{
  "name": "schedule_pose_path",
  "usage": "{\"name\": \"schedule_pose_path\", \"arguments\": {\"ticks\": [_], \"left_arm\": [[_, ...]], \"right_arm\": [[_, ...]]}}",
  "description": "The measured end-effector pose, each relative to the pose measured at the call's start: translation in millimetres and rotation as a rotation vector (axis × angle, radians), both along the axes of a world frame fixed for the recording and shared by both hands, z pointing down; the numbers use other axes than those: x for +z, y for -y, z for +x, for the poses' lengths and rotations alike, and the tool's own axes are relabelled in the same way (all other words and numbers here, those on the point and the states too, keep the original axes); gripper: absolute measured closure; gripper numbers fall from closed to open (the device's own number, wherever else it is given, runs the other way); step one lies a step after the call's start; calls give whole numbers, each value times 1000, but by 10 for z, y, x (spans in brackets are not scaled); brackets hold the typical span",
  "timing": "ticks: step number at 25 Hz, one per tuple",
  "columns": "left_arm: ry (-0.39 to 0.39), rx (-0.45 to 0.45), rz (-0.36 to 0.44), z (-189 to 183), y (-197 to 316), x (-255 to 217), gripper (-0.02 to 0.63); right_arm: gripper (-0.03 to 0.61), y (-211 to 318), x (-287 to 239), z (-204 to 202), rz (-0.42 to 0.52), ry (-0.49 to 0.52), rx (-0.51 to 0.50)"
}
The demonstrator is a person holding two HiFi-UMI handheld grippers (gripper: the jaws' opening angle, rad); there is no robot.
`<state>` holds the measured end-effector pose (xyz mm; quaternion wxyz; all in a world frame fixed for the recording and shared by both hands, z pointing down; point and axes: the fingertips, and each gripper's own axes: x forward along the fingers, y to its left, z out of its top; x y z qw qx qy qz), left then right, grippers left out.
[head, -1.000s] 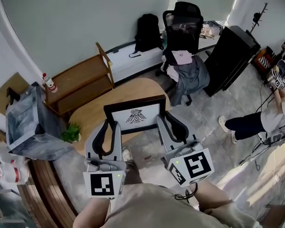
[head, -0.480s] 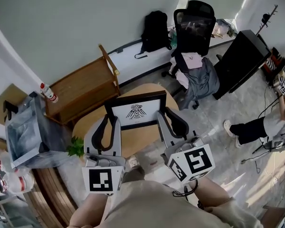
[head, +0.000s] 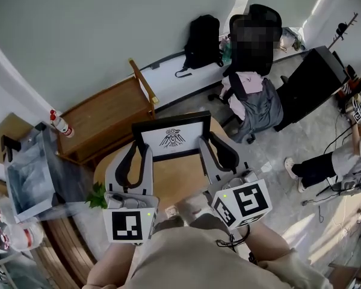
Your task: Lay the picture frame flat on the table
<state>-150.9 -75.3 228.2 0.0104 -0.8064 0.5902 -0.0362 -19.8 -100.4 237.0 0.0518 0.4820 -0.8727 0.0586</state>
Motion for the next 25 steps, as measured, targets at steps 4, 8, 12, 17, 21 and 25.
{"name": "schedule_pose_path", "arguments": {"ticks": [4, 8, 12, 17, 21, 25], "left_arm": [[-3, -9, 0, -57, 144, 52, 532], [-9, -42, -25, -31, 245, 123, 532], [-3, -82, -38, 34, 360, 160, 532], [5, -108, -71, 154, 503, 337, 532], [11, -124, -90, 229, 683, 480, 534], [2, -125, -127, 335, 896, 755, 532]], "right_arm": [[522, 154, 47, -66, -12, -8, -14], [522, 293, 129, -43, -34, -13, -37], [522, 439, 211, 15, -64, -9, -64], [522, 638, 358, 125, -92, -7, -95], [521, 775, 546, 192, -135, -15, -124], [520, 981, 747, 307, -171, -34, -114]]}}
